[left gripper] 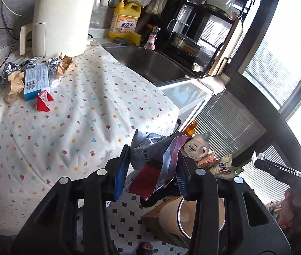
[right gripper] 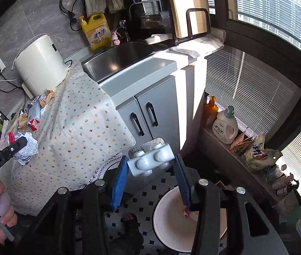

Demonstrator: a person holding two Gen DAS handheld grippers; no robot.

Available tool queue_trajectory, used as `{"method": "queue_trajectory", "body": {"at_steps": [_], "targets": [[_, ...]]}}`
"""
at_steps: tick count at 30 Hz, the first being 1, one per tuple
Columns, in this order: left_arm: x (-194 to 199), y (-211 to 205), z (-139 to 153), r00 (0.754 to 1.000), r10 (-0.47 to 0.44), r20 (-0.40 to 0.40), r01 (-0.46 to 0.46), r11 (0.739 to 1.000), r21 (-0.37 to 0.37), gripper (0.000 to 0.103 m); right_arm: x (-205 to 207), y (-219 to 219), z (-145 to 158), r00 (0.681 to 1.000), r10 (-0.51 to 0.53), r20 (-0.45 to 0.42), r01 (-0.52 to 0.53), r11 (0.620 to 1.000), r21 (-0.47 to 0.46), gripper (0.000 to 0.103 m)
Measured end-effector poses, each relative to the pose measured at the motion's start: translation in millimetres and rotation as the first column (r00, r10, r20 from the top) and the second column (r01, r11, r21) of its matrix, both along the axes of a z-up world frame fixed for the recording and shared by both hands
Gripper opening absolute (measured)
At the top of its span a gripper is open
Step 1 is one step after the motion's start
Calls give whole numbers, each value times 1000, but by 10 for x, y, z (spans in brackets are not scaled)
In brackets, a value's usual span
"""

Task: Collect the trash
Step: 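Carry both items over the white bin and open both tools to drop them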

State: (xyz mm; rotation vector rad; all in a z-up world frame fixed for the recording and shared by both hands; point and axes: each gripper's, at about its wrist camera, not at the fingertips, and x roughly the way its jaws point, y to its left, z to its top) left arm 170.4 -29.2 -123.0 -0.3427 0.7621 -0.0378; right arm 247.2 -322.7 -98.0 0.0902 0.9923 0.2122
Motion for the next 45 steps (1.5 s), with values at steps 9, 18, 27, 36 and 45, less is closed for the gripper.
{"method": "queue_trajectory", "body": {"at_steps": [9,18,27,36,45], "targets": [[113,-865,-272,988,-146,-47,145,989,-25,40,-427,-553,-210,996,-60,-68,61,998,14,66],[147,-1604,-496,949,-302,-95,300,953,-33,41,-755,-1142,-234,982,-180,-61,180,984,-11,77],[207,-2228,-690,889,-427,-162,425,904,-49,42,-1067,-1598,-326,954,-286,-87,286,958,-14,77],[193,-2541,-759,852,-487,-192,473,874,-114,73,-1245,-1814,-402,937,-331,-109,332,943,-11,77],[131,-2153,-528,908,-390,-154,386,921,-57,88,-1089,-1578,-393,961,-264,-88,265,964,-1,85]]}}
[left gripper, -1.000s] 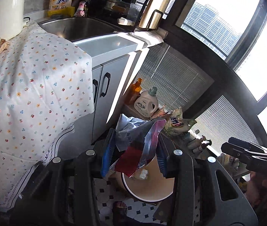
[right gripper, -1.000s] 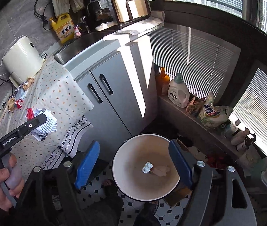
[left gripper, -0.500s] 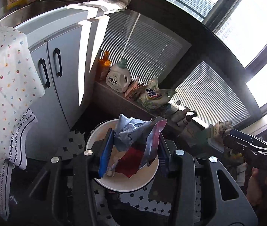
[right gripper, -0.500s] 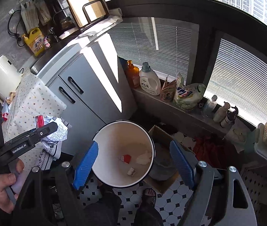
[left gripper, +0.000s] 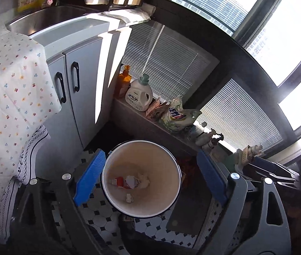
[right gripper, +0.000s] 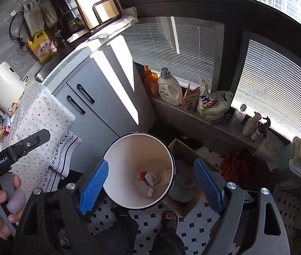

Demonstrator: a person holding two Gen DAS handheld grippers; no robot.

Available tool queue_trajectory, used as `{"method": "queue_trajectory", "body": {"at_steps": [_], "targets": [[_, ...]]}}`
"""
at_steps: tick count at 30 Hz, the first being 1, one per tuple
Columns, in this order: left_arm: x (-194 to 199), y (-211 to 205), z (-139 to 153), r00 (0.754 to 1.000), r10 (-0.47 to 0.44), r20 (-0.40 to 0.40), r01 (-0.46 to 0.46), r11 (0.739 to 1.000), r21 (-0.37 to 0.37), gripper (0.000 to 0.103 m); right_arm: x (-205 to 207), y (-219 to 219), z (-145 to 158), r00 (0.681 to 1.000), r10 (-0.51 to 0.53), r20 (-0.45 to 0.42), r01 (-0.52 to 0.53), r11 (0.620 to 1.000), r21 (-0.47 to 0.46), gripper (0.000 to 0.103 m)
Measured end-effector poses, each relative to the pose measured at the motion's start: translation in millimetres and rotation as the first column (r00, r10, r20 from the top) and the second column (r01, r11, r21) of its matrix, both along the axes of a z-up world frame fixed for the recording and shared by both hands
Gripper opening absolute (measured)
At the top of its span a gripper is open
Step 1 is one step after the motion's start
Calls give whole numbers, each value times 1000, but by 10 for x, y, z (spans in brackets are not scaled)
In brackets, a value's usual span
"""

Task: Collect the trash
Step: 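Move both tools back to the trash on the tablecloth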

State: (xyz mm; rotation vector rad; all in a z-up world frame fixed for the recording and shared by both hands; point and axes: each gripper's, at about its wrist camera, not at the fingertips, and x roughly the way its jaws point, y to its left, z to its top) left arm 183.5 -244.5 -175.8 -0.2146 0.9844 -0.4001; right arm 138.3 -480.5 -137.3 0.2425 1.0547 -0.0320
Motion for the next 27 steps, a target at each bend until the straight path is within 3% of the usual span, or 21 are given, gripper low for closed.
{"method": "queue_trajectory", "body": {"at_steps": [5,9,19,27], "targets": [[-110,366,132,995,97,35,-98,995,22,94,171,309,97,996,74,41,-74,997,-15,95],[-219,713,249,981,185,65,-188,982,32,95,330,588,148,989,139,57,-139,990,-7,95],[-436,1600,405,921,373,114,-380,923,54,97,742,1358,280,960,261,104,-265,964,20,95],[-481,2325,479,870,469,150,-480,876,43,97,1045,2051,369,927,355,122,-358,934,-2,95]]}}
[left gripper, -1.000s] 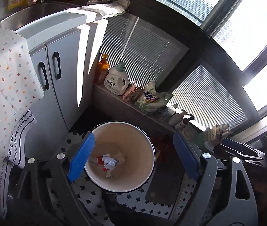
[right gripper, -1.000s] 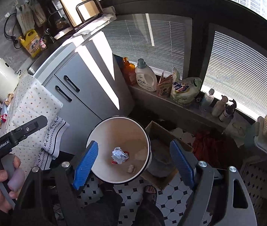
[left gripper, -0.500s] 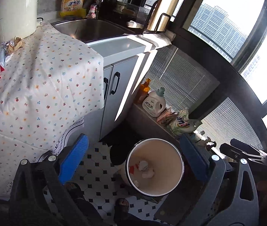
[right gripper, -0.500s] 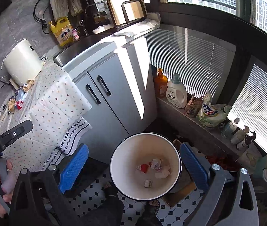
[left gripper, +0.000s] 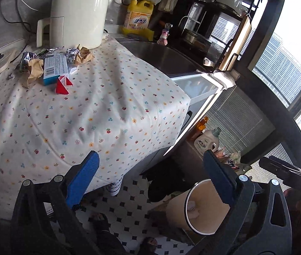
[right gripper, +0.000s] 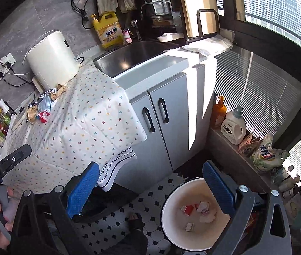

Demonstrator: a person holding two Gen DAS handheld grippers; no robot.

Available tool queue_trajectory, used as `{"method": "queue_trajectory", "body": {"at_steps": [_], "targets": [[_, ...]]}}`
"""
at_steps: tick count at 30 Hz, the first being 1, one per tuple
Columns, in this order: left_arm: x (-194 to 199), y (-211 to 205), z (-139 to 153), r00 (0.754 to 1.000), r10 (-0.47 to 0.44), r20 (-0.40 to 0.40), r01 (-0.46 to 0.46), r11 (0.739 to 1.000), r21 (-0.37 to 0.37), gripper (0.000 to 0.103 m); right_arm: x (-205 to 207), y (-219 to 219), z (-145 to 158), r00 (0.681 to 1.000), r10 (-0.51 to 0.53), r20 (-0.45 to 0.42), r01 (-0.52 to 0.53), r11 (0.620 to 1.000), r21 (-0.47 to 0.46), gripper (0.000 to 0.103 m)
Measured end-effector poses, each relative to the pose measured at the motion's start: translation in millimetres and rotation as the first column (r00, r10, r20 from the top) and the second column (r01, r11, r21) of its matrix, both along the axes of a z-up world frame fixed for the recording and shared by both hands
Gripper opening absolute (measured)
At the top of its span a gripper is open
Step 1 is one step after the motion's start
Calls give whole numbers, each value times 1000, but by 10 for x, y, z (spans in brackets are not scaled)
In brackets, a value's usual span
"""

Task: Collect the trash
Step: 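Move both tools back to the trash on the tablecloth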

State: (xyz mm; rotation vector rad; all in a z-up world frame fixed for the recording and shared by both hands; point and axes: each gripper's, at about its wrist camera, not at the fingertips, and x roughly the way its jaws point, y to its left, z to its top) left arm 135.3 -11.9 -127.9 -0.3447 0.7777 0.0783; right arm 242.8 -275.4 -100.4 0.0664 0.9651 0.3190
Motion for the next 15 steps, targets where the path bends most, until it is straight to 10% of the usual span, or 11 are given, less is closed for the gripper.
{"method": "queue_trajectory", "body": {"at_steps": [15], "targets": [[60,1417,180,983,175,47,-175,985,-13,97,505,1455,250,986,157,64,-156,988,-10,95]]}}
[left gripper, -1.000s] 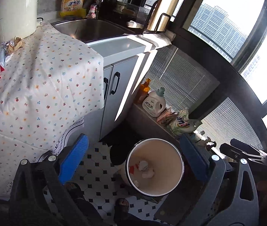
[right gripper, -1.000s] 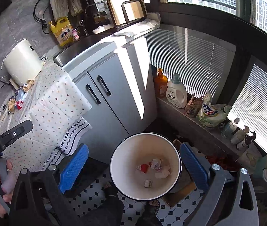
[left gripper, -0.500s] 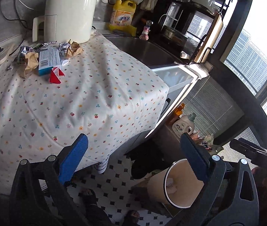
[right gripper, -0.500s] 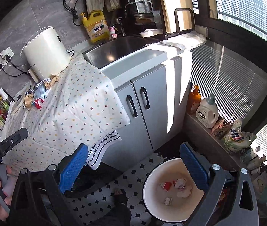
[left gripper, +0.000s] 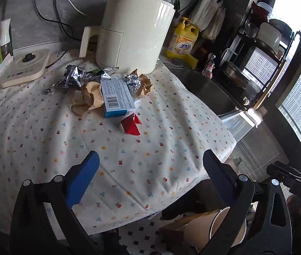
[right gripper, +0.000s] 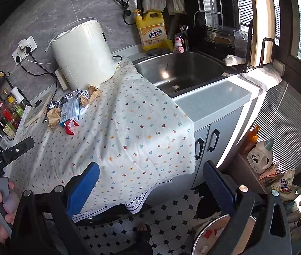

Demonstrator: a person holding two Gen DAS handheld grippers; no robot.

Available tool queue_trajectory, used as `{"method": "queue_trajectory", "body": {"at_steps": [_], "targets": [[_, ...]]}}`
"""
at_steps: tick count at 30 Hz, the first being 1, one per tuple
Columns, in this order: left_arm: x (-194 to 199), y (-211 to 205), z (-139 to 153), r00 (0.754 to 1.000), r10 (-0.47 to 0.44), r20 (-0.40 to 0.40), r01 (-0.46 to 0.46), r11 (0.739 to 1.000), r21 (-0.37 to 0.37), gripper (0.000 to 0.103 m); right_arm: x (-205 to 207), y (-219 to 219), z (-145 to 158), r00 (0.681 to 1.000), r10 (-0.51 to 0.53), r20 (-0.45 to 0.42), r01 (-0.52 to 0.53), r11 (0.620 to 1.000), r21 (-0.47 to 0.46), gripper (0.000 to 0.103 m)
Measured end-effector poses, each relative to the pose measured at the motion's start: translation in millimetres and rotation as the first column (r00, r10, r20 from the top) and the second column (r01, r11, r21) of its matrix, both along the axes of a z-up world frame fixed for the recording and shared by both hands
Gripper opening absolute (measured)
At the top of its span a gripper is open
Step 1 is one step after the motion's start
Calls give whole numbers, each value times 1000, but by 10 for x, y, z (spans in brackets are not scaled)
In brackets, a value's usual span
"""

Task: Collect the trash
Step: 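Move both tools back to the trash on the tablecloth, then grasp the brown paper bag with the left tool while the right tool grasps a brown paper scrap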

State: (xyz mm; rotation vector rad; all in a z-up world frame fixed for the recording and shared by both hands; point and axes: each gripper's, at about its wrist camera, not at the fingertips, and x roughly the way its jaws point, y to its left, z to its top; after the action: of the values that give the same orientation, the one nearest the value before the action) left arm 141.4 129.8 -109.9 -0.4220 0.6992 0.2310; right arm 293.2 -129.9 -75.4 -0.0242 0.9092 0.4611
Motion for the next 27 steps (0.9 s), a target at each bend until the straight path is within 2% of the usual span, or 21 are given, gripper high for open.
{"method": "queue_trajectory", "body": {"at_steps": [6,10,14,19,21,24,25,26,27], "targets": [[91,458,-3,1000,20,5,-20,1000,19,97,206,498,20,999,35,-5,-35,999,16,95],[208,741,-30,999,41,10,-41,999,0,96,333,845,8,997,74,-18,-73,997,25,94],[378,918,-99,1000,16,-7,-16,1000,-14,85,440,1126,-4,997,78,-28,-77,996,35,91],[615,1060,-270,999,-15,-52,14,1000,-25,80,588,1434,-75,995,84,-57,-82,996,39,85],[688,1132,-367,997,-17,-71,13,999,-50,74,649,1568,-101,993,96,-65,-94,995,37,79],[771,1237,-481,997,-25,-78,18,996,-85,64,740,1756,-143,992,104,-71,-101,994,44,77],[797,1253,-509,996,-30,-81,23,996,-88,56,775,1814,-168,991,106,-76,-102,993,53,77],[825,1277,-537,995,-39,-87,30,995,-96,41,816,1878,-202,991,105,-81,-101,993,55,76],[854,1297,-561,994,-52,-92,42,993,-110,31,854,1949,-246,991,103,-89,-98,994,56,75]]}}
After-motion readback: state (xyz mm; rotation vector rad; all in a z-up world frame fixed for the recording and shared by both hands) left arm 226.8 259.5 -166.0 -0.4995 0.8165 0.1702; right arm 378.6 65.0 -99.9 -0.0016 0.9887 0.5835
